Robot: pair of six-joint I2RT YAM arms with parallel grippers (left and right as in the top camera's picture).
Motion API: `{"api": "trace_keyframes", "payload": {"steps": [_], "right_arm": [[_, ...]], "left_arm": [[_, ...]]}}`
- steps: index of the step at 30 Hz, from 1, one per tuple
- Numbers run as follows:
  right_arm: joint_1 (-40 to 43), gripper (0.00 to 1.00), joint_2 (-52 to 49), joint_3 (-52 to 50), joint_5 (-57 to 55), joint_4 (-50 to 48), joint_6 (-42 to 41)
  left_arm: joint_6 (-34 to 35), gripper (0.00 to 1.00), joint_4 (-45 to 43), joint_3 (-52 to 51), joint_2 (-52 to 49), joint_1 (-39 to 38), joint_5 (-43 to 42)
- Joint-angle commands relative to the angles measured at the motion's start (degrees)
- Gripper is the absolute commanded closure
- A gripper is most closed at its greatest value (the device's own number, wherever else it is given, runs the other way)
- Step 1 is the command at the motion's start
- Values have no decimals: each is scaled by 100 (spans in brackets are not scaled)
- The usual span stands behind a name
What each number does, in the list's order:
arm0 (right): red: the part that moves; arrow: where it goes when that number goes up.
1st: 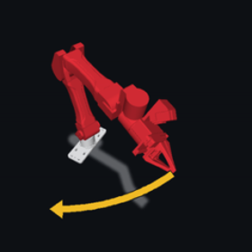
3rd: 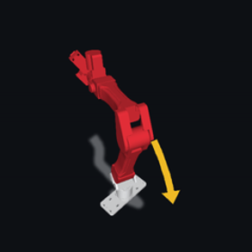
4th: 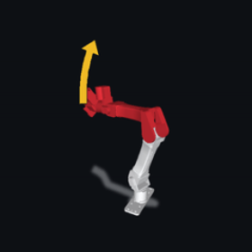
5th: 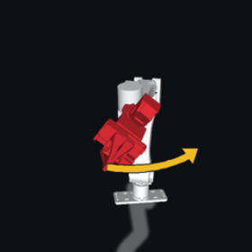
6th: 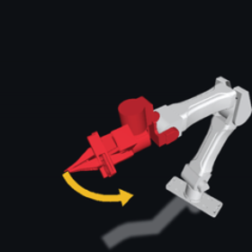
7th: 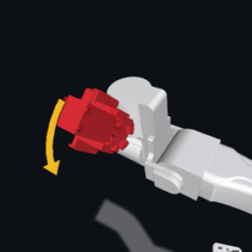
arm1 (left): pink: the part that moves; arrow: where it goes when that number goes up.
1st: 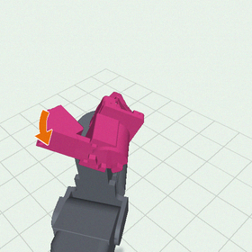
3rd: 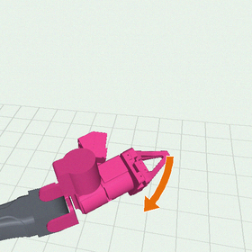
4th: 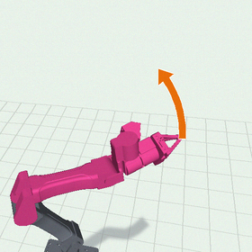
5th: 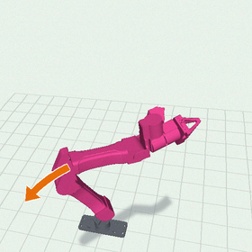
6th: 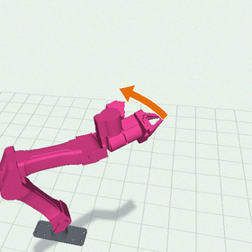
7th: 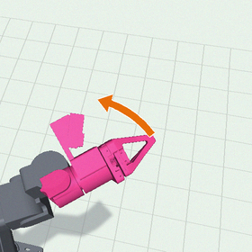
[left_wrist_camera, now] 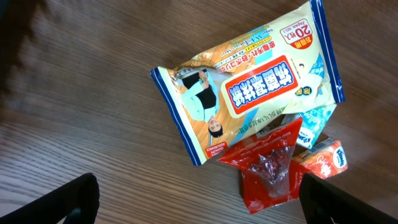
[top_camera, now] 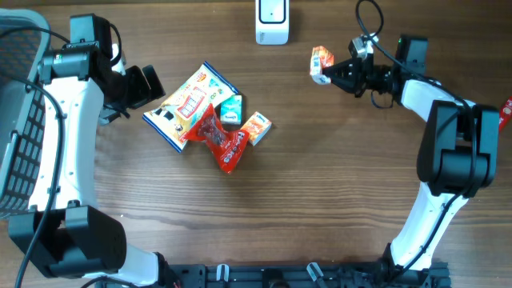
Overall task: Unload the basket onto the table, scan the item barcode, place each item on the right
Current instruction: 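Lift the orange tissue pack up toward the scanner, then hold the orange tissue pack in front of the scanner window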
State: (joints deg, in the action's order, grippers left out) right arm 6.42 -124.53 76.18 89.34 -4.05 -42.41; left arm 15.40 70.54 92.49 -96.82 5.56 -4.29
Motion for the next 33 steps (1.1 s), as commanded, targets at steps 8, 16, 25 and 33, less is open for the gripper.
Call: {"api": "trace_keyframes", "payload": {"steps": [8,16,25,33], "right_arm": [[-81,96,103,-20,365,-1777,-2120],[-201,96,103,-20,363,-2938,-3121],[-208,96,103,-20,361,-3274,-3440],[-208,96,103,-20,361,-3276,-3451]], "left_arm": [[50,0,-2,-42,-42,17,55],[50,0,-2,-42,-42,17,55],[50,0,0,-42,-42,17,57],[50,0,-2,-42,-42,17,55]]}}
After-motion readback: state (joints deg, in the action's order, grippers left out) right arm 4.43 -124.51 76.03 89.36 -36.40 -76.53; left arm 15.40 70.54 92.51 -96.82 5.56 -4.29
